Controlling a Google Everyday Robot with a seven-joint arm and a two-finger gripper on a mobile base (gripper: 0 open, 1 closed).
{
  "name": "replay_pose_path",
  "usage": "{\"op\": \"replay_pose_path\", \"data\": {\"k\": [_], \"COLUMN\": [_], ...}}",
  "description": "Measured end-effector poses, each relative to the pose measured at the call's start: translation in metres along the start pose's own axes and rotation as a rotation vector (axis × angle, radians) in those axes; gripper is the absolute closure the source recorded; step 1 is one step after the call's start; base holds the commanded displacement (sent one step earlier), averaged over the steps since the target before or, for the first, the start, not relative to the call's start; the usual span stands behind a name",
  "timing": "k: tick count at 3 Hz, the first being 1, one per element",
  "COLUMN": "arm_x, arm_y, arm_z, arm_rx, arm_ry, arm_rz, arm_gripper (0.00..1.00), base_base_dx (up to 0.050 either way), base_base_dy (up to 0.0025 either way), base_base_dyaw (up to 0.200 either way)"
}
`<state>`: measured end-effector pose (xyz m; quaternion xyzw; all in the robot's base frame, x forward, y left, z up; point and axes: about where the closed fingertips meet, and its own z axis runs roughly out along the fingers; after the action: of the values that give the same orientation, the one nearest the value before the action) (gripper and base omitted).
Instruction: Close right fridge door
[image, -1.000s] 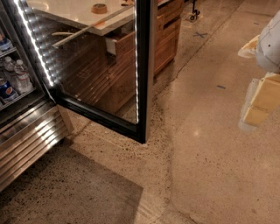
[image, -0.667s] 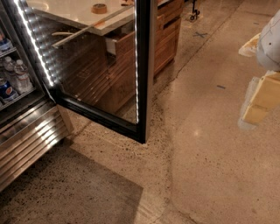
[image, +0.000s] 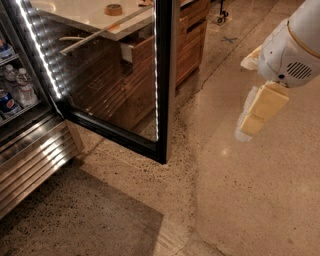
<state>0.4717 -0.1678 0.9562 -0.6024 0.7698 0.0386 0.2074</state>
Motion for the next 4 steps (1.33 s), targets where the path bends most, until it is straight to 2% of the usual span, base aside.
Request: {"op": "replay_pose_path", "data": {"k": [2, 3, 4], "arm_x": [-0.07, -0.07, -0.066], "arm_y": [-0.026, -0.026, -0.049], "arm_z": [0.05, 0.05, 0.051], "arm_rx": [-0.122, -0.122, -0.138], "arm_ry": [-0.151, -0.15, -0.104], "arm_rz": [-0.032, -0.032, 0.011], "arm_gripper": [0.0, 0.0, 0.0], "base_base_dx": [0.0, 0.0, 0.0], "base_base_dy": [0.0, 0.0, 0.0], "base_base_dyaw": [0.0, 0.0, 0.0]}}
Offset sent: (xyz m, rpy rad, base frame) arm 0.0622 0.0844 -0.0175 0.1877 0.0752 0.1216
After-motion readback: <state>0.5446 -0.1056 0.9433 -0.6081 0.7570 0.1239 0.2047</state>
